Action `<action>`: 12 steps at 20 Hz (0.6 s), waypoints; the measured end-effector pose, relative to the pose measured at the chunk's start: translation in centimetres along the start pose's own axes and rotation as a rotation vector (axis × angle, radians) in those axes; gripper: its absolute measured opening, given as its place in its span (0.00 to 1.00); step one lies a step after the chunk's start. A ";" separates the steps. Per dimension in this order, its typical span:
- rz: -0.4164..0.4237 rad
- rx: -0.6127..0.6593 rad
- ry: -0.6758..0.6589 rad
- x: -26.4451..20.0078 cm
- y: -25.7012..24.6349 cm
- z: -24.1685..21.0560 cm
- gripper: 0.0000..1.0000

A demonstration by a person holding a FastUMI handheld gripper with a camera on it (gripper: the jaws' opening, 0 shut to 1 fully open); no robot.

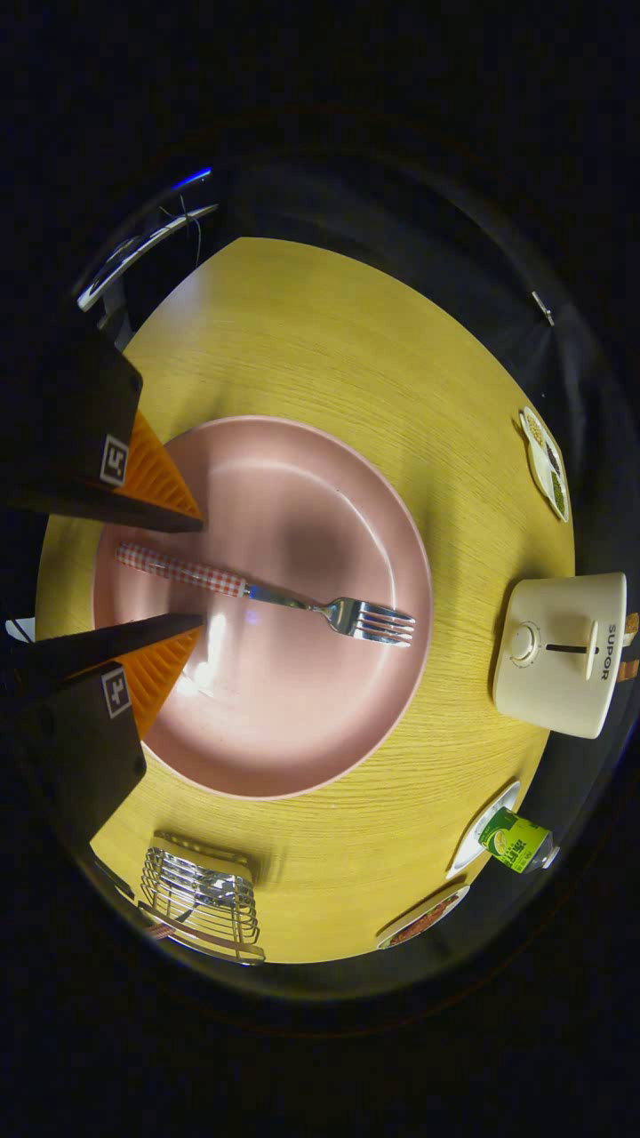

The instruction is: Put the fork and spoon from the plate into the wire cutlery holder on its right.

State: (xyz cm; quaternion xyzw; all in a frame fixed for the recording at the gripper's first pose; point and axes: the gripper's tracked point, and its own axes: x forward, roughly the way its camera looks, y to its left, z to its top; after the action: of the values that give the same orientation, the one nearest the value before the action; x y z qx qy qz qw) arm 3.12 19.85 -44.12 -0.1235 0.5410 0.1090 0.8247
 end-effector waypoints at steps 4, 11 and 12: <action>-0.013 0.004 0.007 -0.1 -0.9 0.2 0.34; 0.096 0.060 0.084 -0.4 -1.2 -0.3 0.10; 0.135 0.071 0.089 -0.9 -0.8 -0.3 0.10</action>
State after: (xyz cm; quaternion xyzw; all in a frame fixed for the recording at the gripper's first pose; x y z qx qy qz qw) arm 2.76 18.97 -43.36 -0.0623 0.5879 0.1394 0.7944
